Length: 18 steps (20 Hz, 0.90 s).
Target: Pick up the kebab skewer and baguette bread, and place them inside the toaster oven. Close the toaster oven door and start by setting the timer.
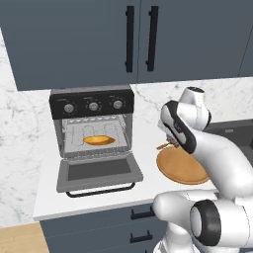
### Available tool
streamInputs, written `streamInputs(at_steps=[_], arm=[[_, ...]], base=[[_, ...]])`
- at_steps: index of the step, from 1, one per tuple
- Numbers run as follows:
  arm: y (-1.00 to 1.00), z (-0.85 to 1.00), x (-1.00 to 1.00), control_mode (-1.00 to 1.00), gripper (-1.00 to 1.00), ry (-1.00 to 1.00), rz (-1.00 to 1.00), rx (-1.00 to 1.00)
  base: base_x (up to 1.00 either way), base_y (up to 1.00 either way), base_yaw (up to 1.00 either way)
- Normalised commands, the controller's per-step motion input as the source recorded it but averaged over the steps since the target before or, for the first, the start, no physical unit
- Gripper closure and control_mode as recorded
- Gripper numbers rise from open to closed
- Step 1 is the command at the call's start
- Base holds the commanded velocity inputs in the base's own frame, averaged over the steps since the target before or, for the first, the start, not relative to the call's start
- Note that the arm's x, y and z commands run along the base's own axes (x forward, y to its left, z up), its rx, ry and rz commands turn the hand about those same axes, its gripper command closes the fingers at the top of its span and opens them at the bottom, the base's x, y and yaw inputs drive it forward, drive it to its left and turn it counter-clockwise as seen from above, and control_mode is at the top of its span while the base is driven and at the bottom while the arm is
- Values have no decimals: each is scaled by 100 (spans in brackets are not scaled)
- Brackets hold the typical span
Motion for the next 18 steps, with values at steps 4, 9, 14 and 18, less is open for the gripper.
streamInputs(at_steps=[4,9,14,18], arm=[[88,35,-24,-100,100,0,-34,0],[100,18,-3,-100,100,-5,-20,0],[100,3,3,-100,100,-5,-1,0],[91,1,18,-100,100,-3,0,0]], base=[[0,0,0],[0,0,0],[0,0,0],[0,0,0]])
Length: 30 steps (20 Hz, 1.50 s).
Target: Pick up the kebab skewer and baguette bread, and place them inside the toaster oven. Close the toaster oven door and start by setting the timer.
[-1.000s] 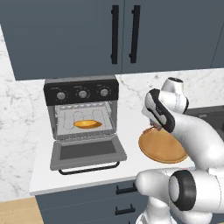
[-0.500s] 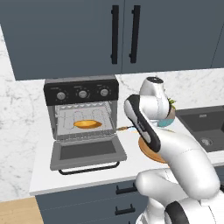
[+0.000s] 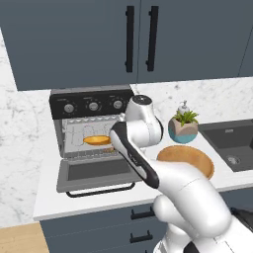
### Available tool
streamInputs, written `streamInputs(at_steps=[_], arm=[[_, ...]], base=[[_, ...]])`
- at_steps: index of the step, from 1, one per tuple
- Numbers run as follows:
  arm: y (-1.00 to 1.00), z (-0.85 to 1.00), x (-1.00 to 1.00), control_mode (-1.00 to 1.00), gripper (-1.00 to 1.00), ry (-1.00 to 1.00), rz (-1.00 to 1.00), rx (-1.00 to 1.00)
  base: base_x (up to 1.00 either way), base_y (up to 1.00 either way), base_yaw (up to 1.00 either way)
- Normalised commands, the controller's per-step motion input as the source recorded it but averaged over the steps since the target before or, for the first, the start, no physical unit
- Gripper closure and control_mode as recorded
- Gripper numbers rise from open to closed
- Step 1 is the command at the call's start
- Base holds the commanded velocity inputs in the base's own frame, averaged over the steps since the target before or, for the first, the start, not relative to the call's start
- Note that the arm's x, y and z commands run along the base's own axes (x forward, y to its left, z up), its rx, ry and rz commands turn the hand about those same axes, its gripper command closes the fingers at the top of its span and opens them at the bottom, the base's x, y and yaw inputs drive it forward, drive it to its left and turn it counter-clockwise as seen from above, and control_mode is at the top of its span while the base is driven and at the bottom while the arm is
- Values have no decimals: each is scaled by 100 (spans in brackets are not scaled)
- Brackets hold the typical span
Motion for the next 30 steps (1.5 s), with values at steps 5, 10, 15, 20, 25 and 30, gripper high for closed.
streamInputs(at_steps=[5,10,15,20,25,30], arm=[[82,0,37,-100,100,0,-2,0],[78,0,45,-100,100,0,-2,0],[64,0,45,-100,100,0,0,0],[-1,0,37,-100,100,-6,0,0],[-26,0,31,-100,100,-5,-3,0],[-13,-2,17,-100,100,0,-9,0]], base=[[0,0,0],[0,0,0],[0,0,0],[0,0,0],[0,0,0],[0,0,0]])
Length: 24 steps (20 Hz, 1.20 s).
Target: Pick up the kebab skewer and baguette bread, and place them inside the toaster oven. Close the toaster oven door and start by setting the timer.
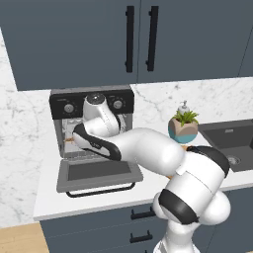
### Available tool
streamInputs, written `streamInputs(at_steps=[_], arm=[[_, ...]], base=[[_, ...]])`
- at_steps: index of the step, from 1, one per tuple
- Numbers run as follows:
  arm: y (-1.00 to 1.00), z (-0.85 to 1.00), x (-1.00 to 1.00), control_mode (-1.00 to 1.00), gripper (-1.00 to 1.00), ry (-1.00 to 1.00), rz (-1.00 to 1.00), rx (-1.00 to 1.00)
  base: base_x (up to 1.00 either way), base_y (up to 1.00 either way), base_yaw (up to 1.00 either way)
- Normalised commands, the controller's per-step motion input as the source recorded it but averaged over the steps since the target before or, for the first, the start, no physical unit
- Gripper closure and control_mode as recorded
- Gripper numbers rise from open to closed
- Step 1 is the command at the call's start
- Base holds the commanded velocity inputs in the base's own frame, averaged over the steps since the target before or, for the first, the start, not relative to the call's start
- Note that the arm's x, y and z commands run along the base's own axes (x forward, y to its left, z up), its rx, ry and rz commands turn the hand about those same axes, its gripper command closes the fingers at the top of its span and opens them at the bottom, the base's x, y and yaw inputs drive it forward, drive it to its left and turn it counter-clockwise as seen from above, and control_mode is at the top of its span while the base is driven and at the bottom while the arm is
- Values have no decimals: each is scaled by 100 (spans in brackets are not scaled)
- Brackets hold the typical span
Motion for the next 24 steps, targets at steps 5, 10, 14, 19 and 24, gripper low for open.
streamInputs(at_steps=[5,10,14,19,24], arm=[[-10,-9,5,-100,100,0,-8,0],[-1,0,26,-100,100,0,-2,0],[0,0,40,-100,100,1,0,0],[0,0,41,-100,100,3,0,0],[0,0,42,-100,-100,3,0,0]], base=[[0,0,0],[0,0,0],[0,0,0],[0,0,0],[0,0,0]])
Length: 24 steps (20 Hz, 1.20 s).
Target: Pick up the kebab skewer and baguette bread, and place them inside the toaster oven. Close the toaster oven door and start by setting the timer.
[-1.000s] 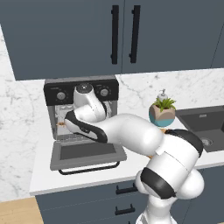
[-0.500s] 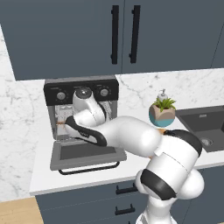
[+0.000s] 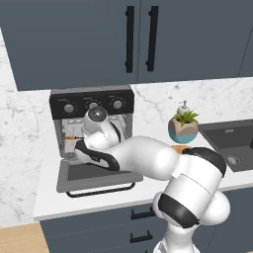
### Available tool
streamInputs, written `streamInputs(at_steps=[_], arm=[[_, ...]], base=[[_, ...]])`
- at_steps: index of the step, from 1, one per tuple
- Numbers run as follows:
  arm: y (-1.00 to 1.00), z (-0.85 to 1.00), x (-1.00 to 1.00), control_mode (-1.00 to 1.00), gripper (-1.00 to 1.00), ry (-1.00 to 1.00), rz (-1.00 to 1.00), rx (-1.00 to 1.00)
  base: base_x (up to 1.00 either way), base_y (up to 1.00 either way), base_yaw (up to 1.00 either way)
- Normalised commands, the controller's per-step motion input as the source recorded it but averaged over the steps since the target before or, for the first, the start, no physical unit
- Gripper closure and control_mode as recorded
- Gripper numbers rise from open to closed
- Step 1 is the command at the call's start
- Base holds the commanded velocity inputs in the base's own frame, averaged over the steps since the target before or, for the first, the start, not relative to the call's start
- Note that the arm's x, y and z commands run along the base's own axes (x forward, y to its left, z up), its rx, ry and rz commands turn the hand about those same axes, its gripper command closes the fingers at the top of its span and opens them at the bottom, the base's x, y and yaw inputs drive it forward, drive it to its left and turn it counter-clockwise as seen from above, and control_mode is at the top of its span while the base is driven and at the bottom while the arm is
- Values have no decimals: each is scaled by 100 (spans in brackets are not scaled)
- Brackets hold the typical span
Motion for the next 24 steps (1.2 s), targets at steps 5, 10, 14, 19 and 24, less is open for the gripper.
streamInputs(at_steps=[5,10,14,19,24], arm=[[0,0,6,-100,-100,1,0,0],[-5,0,0,-100,-100,0,0,0],[-31,0,-4,-100,-100,2,0,0],[-35,9,-1,-100,-100,11,0,0],[-40,4,0,-100,-100,13,0,0]], base=[[0,0,0],[0,0,0],[0,0,0],[0,0,0],[0,0,0]])
